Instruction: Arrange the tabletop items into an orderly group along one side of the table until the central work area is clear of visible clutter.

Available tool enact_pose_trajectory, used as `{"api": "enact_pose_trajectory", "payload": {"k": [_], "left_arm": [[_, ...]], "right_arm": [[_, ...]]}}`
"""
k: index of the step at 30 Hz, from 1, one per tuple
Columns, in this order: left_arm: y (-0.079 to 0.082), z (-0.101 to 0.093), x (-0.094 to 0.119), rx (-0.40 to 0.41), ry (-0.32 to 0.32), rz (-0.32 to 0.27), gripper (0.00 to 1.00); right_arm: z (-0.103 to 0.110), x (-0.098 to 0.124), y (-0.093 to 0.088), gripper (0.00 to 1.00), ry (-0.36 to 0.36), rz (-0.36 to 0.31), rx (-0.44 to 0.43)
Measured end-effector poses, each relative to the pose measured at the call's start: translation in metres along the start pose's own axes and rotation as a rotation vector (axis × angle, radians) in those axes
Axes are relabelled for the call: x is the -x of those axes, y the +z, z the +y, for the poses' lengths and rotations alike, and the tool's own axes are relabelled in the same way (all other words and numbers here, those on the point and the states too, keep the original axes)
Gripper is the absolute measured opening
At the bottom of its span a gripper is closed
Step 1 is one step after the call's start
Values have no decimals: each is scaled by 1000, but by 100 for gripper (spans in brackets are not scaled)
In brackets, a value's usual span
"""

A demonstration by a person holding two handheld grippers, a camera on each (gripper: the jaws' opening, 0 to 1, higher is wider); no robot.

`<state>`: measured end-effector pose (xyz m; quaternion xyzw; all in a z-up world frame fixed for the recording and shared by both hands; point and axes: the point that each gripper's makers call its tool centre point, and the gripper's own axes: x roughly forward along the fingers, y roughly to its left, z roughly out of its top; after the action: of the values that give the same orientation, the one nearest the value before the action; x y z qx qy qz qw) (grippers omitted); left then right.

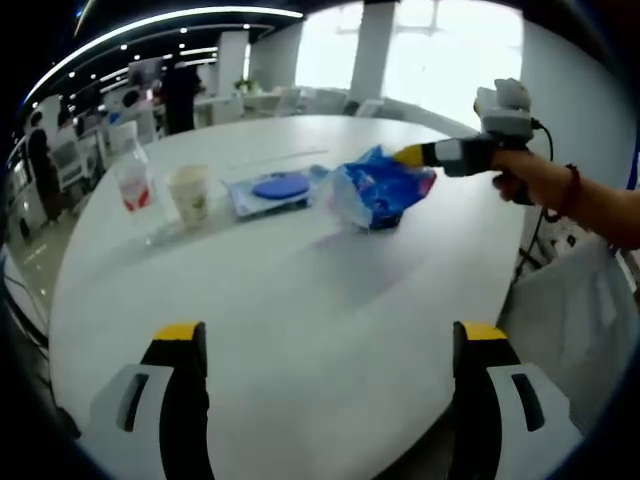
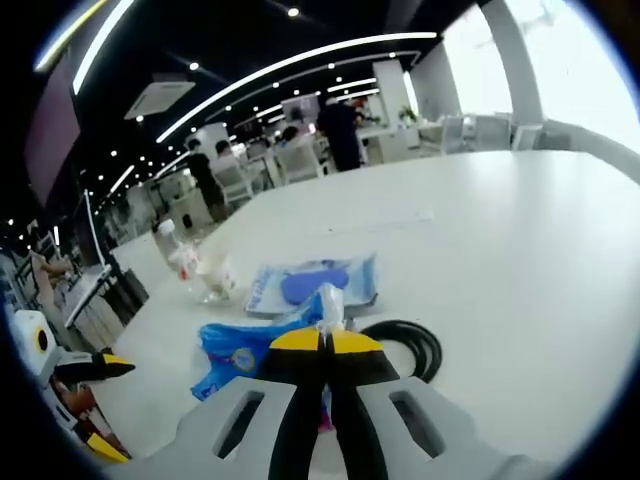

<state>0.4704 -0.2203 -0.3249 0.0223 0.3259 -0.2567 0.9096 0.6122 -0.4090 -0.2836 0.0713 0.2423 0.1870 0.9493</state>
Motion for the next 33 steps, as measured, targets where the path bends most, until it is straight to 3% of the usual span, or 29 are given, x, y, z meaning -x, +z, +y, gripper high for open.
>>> {"api": "enact_pose_trajectory", "payload": {"k": [14, 23, 33], "left_arm": [[-3, 4, 0, 23, 8, 7, 99], [-3, 9, 2, 47, 25, 5, 99], [-11, 10, -2, 34, 36, 46, 99]], "right_arm": [[-25, 6, 28, 1, -22, -26, -23], [-54, 3, 47, 1, -54, -55, -27], [-85, -6, 60, 1, -84, -69, -13]]}}
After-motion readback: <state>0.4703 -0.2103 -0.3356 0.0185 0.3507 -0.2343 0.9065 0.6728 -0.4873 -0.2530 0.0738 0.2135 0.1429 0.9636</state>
